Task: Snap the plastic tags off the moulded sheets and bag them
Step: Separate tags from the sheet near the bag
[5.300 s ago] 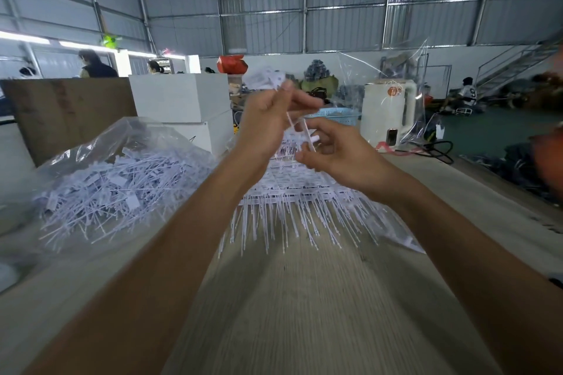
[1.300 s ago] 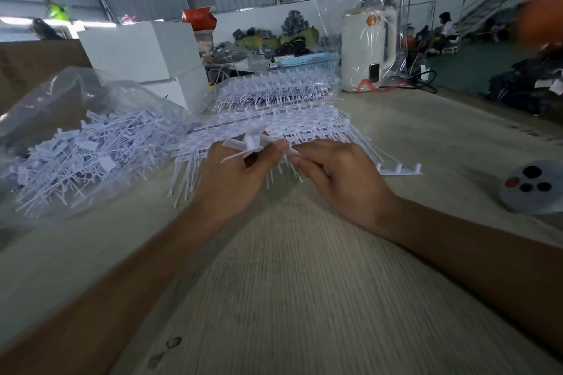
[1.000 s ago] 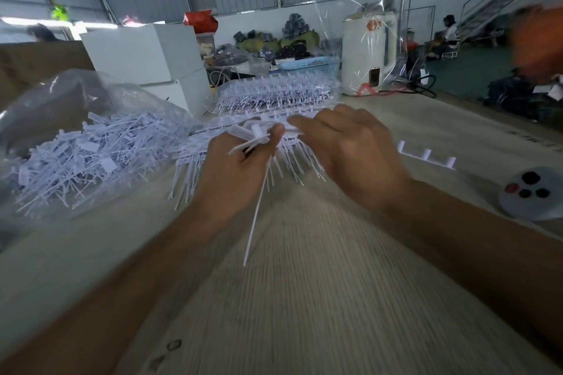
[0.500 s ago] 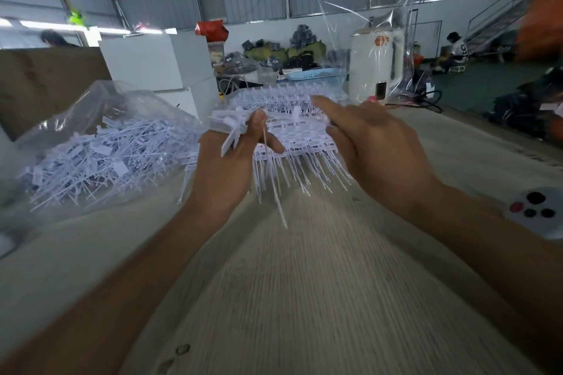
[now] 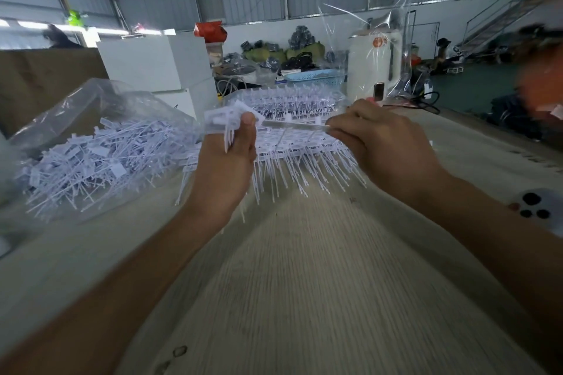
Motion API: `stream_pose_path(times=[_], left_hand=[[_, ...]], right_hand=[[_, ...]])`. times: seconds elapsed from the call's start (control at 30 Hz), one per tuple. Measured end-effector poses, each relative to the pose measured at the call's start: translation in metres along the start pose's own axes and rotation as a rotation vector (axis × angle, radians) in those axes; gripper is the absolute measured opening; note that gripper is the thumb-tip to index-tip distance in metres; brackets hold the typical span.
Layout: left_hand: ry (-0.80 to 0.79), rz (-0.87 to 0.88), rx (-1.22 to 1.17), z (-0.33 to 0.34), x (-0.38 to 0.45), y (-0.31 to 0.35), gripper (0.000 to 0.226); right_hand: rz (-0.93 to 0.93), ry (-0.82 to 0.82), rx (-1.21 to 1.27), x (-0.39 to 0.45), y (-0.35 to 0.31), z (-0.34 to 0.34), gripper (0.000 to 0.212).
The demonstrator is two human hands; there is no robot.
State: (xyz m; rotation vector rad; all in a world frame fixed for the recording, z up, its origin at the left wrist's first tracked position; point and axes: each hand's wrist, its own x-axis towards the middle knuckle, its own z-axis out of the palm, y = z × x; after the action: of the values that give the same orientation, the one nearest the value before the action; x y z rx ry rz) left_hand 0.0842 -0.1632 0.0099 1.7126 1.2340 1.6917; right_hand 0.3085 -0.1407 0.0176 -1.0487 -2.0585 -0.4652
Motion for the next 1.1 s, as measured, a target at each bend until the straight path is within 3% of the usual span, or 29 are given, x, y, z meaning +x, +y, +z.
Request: stream_pose_path(times=[0.1,0.27,0.4,0.47,0.53,0.73,0.93,1.1], left_hand=[[0.008,0.047,0.067,-0.001,0.0,0.001,0.042],[0.115,-0.035,-0.068,-0.032,0.021,0.001,0.052],[0.021,0.1,0.088,-0.027,0.016,-0.004,0.008],[-0.119,0.195,0.116,-0.023,0.012,-0.003,0.022],[-0.16,0.25,0.191,-0.019,0.011,-0.001,0.023],[-0.075,0.23,0.197,-0.014,0.007,0.008,0.021],[-0.052,0.206,0.237,-0.012,0.0,0.005,0.041],[-0.006,0.157,0.11,-0.009,0.004,0.01,0.019]], right_hand=[[0.018,0.026,-0.038,-0.001,0.007,0.002,0.026],[0.202,0.066,0.015,0.0,0.042,-0.007,0.026],[0.024,-0.008,0.148,0.012,0.02,-0.01,0.025],[-0.098,-0.087,0.16,0.009,0.007,-0.009,0.029],[-0.177,-0.135,0.162,0.006,0.004,-0.01,0.034],[-0.239,-0.161,0.213,0.004,-0.002,-0.009,0.03],[-0.212,-0.133,0.213,0.001,-0.005,-0.006,0.022],[-0.21,-0.007,0.109,0.002,-0.012,-0.01,0.023]])
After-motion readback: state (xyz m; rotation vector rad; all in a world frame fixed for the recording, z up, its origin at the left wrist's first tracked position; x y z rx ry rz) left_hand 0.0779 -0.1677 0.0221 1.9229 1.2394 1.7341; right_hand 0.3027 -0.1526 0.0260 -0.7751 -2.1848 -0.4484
